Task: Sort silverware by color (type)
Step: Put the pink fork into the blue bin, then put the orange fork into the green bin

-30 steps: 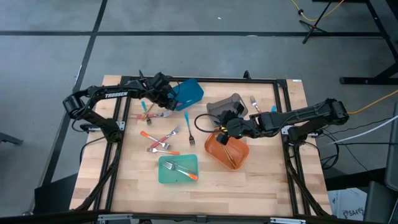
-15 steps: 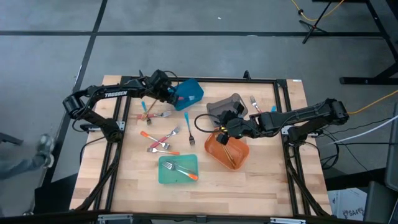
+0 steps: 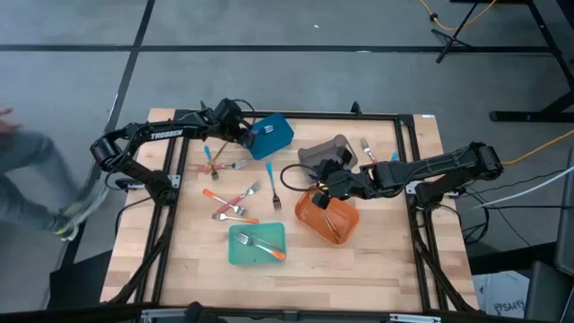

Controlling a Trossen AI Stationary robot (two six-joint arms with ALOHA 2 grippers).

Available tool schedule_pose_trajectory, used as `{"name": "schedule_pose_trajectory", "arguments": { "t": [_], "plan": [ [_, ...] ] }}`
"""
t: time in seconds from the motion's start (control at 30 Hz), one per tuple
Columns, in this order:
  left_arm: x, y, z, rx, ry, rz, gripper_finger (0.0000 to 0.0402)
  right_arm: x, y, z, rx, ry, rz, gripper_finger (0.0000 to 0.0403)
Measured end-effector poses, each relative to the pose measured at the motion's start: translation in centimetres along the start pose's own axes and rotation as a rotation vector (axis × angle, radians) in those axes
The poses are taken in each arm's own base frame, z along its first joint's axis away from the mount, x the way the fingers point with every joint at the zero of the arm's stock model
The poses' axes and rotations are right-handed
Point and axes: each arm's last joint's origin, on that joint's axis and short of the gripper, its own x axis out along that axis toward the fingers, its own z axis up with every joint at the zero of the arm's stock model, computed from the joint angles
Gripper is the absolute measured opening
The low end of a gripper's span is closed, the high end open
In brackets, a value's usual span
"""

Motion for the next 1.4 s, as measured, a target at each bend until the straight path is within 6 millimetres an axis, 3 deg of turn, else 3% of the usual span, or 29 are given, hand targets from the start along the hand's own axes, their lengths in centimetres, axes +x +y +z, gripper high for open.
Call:
{"name": "schedule_pose_trajectory", "arguments": {
  "t": [1.07, 1.4],
  "plan": [
    [0.01, 0.04, -0.05, 0.179, -0.004, 0.032, 0.0076, 0.0, -0.01, 0.0, 0.0, 0.0, 0.0, 0.0115],
    [0.01, 0.04, -0.06, 0.179, -0.004, 0.032, 0.0157, 0.0, 0.0, 0.0, 0.0, 0.0, 0.0, 0.0115]
  ]
}}
